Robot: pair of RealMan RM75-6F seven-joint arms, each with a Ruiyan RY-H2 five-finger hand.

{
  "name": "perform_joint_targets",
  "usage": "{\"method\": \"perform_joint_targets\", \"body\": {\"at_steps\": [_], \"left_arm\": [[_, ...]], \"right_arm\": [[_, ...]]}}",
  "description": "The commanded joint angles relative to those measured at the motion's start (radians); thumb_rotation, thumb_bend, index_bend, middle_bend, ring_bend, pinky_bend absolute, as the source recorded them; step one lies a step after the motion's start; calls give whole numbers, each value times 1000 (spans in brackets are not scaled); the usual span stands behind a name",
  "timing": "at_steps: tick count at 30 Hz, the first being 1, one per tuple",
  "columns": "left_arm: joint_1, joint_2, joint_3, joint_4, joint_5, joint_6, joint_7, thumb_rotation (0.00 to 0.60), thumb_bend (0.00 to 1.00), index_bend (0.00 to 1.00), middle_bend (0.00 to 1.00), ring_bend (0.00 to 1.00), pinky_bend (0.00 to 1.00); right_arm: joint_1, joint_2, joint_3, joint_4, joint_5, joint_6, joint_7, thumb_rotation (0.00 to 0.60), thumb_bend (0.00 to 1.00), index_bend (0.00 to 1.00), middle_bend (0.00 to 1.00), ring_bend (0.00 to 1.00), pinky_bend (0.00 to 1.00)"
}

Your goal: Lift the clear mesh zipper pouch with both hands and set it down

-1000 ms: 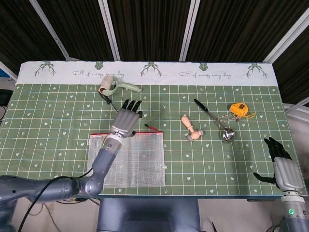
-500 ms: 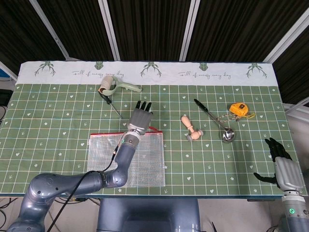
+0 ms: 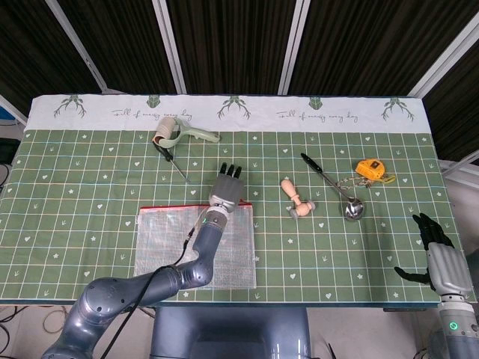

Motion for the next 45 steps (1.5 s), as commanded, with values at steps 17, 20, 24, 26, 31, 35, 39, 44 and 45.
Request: {"method": "perform_joint_targets", "body": {"at_steps": [17, 20, 24, 26, 31, 35, 39, 44, 45], "left_arm": [[4, -12, -14, 37, 17, -12, -15, 600, 310, 540, 94, 0, 0], [8, -9, -11, 34, 16, -12, -6, 600, 310, 541, 94, 0, 0], [11, -5, -12, 29, 12, -11, 1, 600, 320, 541, 95, 0, 0], [13, -5, -12, 28, 10, -13, 2, 600, 342, 542, 95, 0, 0], [16, -5, -11, 27, 11, -18, 4, 600, 395, 552, 99, 0, 0], [18, -5, -7, 27, 12, -21, 6, 600, 432, 562, 103, 0, 0], [19, -3, -9, 22, 16, -19, 3, 600, 443, 564, 104, 0, 0], [18, 8, -16, 3, 28, -9, -9, 600, 444, 569, 110, 0, 0], [17, 13, -20, -5, 34, -5, -14, 600, 444, 570, 111, 0, 0]], "right_arm": [[-2, 5, -1, -9, 0, 0, 5, 600, 179, 0, 0, 0, 182], [-3, 6, -1, -11, 1, 1, 6, 600, 180, 0, 0, 0, 182], [-3, 7, -2, -13, -1, 1, 6, 600, 180, 0, 0, 0, 182], [-3, 8, -2, -14, 0, 0, 7, 600, 179, 0, 0, 0, 182], [-3, 8, -2, -15, 1, 0, 7, 600, 180, 0, 0, 0, 182], [-3, 8, -1, -17, 3, -1, 8, 600, 180, 0, 0, 0, 182], [-3, 9, -1, -18, 3, -2, 9, 600, 181, 0, 0, 0, 182], [-3, 11, -3, -20, 1, -3, 9, 600, 180, 0, 0, 0, 182], [-3, 12, -3, -21, 1, -3, 10, 600, 179, 0, 0, 0, 182]]}}
